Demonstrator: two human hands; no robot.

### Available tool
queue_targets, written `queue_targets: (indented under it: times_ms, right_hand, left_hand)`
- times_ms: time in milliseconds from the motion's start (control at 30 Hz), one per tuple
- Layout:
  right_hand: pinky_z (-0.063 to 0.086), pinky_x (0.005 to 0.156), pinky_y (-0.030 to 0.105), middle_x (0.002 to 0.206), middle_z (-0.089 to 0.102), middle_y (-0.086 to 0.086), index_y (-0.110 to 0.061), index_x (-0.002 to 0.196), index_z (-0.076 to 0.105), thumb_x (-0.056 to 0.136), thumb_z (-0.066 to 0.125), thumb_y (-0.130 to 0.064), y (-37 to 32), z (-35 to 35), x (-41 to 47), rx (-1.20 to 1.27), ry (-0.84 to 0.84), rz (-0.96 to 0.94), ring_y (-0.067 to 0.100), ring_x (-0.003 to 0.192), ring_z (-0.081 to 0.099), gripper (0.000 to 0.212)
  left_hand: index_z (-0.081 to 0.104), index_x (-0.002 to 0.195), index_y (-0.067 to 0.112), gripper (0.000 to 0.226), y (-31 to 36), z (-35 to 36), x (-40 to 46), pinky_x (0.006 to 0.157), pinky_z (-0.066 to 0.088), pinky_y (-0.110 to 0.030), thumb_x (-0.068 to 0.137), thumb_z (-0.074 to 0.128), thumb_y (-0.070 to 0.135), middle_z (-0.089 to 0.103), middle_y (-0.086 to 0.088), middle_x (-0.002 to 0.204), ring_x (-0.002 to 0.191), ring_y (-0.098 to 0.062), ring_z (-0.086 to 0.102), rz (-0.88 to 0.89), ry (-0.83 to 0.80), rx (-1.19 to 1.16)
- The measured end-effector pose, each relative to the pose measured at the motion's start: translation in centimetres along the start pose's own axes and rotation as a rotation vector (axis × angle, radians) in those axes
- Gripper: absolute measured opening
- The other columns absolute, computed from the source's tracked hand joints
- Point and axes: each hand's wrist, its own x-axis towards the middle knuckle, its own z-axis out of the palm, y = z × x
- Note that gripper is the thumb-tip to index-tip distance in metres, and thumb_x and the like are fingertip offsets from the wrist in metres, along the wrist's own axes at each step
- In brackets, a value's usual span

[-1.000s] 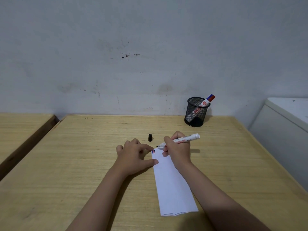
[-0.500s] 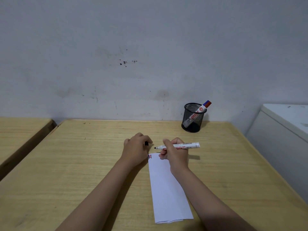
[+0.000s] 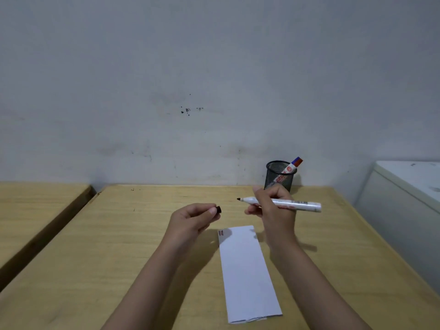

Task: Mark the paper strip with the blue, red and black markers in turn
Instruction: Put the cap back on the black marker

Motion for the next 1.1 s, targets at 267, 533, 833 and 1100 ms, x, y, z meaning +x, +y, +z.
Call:
queue_targets:
  times_ms: [267, 533, 833, 1100]
  right_hand:
    - [0.049, 0.042, 0.029, 0.044, 0.05, -0.005, -0.005, 0.06, 0.039, 0.084, 0.063, 0.0, -4.4, -0.9, -4.6, 0.002, -0.092, -0.065, 0.018, 0.036, 0.053, 0.034]
    - [0.05, 0.042, 0.031, 0.047, 0.047, 0.0, 0.0, 0.061, 0.043, 0.081, 0.067, 0.001, -4.7, -1.4, -6.9, -0.103, -0.1, -0.094, 0.018, 0.035, 0.056, 0.03]
    - [0.046, 0.042, 0.032, 0.044, 0.047, -0.004, -0.005, 0.058, 0.039, 0.074, 0.071, -0.004, -4.7, -1.4, -7.7, -0.075, -0.163, -0.089, 0.019, 0.034, 0.055, 0.036]
    - [0.043, 0.036, 0.028, 0.049, 0.039, -0.002, -0.016, 0.051, 0.04, 0.069, 0.066, -0.003, -4.6, -0.9, -8.6, 0.025, -0.188, -0.114, 0.02, 0.032, 0.051, 0.034]
  left_hand:
    - [0.072, 0.083, 0.011, 0.019, 1.6, 1.9, -5.7, 0.075, 0.055, -0.02, 0.065, 0.069, 0.015, 0.075, -0.002, 0.077, 0.075, -0.012, 0.07, 0.046, -0.113, -0.177]
    - [0.074, 0.082, 0.014, 0.021, 1.8, 2.7, -8.2, 0.086, 0.05, -0.029, 0.063, 0.072, 0.019, 0.074, -0.003, 0.081, 0.082, -0.017, 0.068, 0.094, -0.165, -0.129]
    - [0.075, 0.08, 0.01, 0.023, 2.4, 3.0, -9.6, 0.071, 0.052, -0.019, 0.058, 0.075, 0.019, 0.074, -0.005, 0.077, 0.076, -0.015, 0.066, 0.17, -0.162, -0.061]
    - [0.075, 0.072, 0.007, 0.017, 3.1, 3.0, -11.0, 0.063, 0.051, -0.016, 0.056, 0.074, 0.012, 0.074, -0.004, 0.067, 0.066, -0.012, 0.067, 0.248, -0.122, -0.063]
